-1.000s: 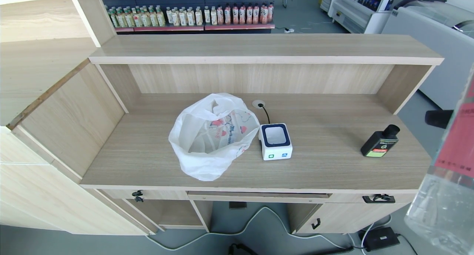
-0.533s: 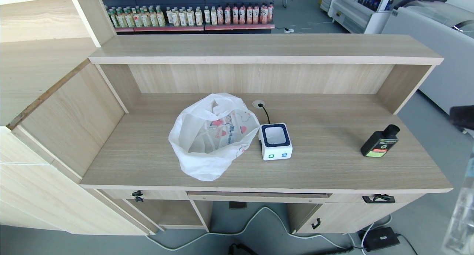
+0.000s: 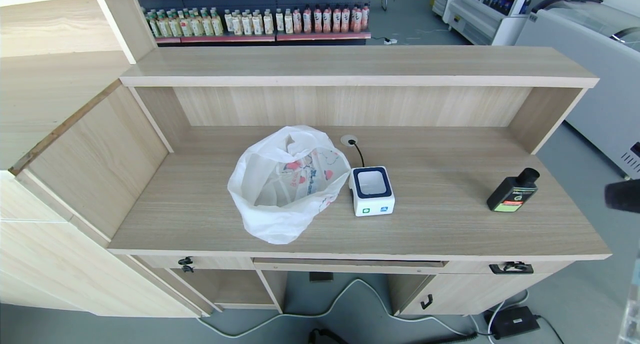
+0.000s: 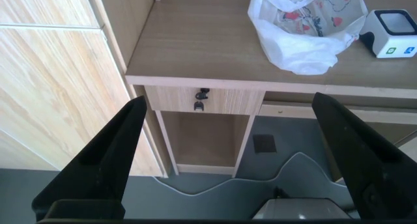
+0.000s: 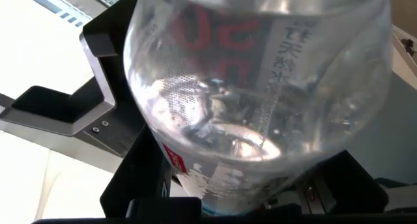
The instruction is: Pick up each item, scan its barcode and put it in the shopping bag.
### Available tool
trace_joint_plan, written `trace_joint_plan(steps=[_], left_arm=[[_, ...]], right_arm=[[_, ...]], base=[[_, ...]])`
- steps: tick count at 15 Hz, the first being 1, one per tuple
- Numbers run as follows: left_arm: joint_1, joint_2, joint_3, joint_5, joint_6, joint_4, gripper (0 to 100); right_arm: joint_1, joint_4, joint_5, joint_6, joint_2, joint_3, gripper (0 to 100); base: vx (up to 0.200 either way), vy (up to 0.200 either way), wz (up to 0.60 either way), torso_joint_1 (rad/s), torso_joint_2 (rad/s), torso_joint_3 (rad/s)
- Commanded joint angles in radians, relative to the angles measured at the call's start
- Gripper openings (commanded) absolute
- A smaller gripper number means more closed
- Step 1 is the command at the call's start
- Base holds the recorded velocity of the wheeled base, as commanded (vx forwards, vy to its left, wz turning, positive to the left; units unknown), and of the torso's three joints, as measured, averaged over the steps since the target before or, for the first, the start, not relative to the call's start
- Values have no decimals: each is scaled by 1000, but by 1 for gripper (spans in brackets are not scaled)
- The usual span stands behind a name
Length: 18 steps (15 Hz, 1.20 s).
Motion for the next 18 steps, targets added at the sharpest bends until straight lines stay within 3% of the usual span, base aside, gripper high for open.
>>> trace_joint_plan(steps=[1, 16, 18], left_arm=[[0, 0, 0, 0, 0, 1, 100], [0, 0, 0, 0, 0, -1, 100], [0, 0, 0, 0, 0, 1, 100]], right_arm=[[-4, 0, -1, -1, -17, 12, 0], [-21, 0, -7, -27, -32, 51, 0], [-90, 0, -47, -146, -12, 69, 0]], base=[[0, 0, 0, 0, 0, 0], [0, 0, 0, 0, 0, 0], [0, 0, 0, 0, 0, 0]])
